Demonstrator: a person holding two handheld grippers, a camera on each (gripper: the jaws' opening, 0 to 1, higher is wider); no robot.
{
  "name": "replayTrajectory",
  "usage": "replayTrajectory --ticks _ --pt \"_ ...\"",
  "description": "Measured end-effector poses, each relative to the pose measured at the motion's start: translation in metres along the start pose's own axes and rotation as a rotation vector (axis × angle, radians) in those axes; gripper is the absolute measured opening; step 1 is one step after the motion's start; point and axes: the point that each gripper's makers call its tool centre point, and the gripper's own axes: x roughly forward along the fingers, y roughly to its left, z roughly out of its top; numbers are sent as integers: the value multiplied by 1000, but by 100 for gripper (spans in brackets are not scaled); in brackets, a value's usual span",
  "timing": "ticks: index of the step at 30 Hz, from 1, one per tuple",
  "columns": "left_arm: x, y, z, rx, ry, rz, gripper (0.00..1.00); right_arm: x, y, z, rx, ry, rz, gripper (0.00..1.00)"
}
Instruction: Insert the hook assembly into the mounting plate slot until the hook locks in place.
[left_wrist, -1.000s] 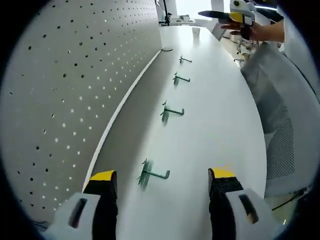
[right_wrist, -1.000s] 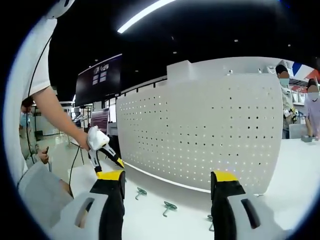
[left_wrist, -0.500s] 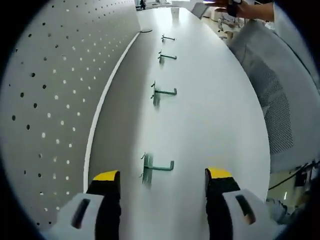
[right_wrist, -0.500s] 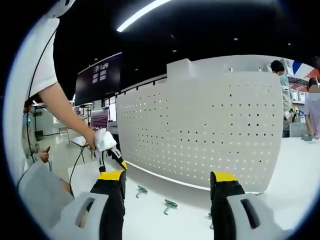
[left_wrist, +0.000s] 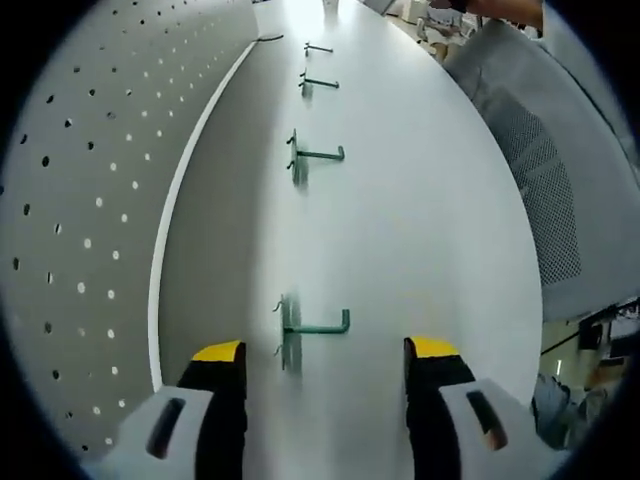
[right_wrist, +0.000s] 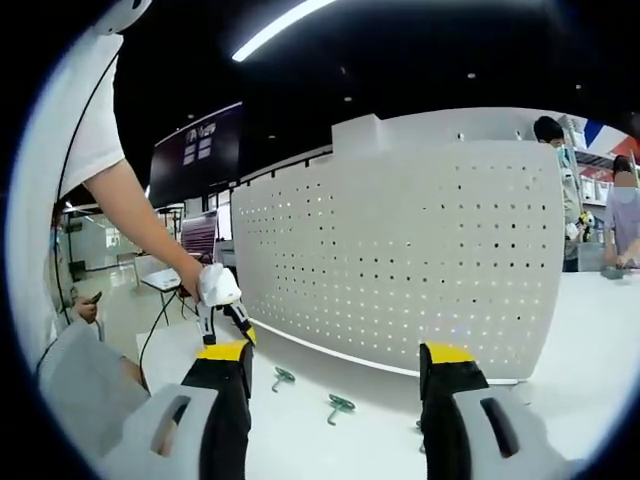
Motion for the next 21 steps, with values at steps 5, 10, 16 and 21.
replayTrajectory --ticks 5,10,16,21 --pt "0 3 0 -6 -16 -2 63 0 1 -2 6 5 0 65" --pt "-1 5 0 -12 -25 2 59 1 3 -1 12 5 12 63" --pt "-3 9 -3 -41 -30 14 40 1 5 -2 15 10 18 62" --pt "-4 14 -4 -83 -34 35 26 0 4 -4 17 14 16 62"
